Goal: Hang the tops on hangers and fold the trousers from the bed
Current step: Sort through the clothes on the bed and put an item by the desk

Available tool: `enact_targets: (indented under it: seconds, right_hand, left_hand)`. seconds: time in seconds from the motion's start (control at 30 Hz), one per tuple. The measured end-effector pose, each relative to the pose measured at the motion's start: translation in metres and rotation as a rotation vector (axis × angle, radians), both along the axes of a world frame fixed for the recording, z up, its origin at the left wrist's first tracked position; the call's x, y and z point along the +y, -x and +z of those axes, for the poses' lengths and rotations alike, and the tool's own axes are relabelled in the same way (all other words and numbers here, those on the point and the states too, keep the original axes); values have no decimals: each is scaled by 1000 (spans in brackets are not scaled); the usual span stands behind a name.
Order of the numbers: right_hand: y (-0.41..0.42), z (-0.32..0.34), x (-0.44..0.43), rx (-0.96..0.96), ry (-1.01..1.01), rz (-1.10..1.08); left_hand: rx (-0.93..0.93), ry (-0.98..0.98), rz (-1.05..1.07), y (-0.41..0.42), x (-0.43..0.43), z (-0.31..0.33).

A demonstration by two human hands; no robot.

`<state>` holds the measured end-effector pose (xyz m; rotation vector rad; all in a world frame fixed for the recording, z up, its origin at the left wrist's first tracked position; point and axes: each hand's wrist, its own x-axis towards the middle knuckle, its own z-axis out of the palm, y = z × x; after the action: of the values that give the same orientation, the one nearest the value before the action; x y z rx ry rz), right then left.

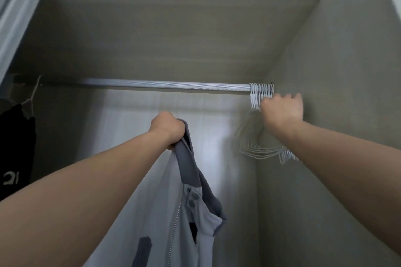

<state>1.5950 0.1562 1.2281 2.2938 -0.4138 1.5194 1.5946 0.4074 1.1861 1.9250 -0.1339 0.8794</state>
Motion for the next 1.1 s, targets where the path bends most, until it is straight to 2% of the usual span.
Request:
enact_targets:
  seconds: [0.2,0.53,0.63,0.8,0.97,1.1]
  right_hand:
    - [5,5,-13,27,-107,155]
    - [28,19,-9,-65,-359,487]
    - [46,19,-1,-62,-533,663]
    - [92,1,0,-87,-725,1005]
    - [167,-40,-27,-105,-927,1375]
    - [242,-89,-70,-77,-1063,1534]
  left_hand:
    - [-23,72,-21,6,11,-2]
    - [-63,168,-87,1,11,-10]
    - [-97,205,-81,5,0,-11]
    - [-101,135,-10,54,-27,-18]
    - [-143,224,-47,120,-53,-13]
    - [-148,244,-54,176,-81,-30]
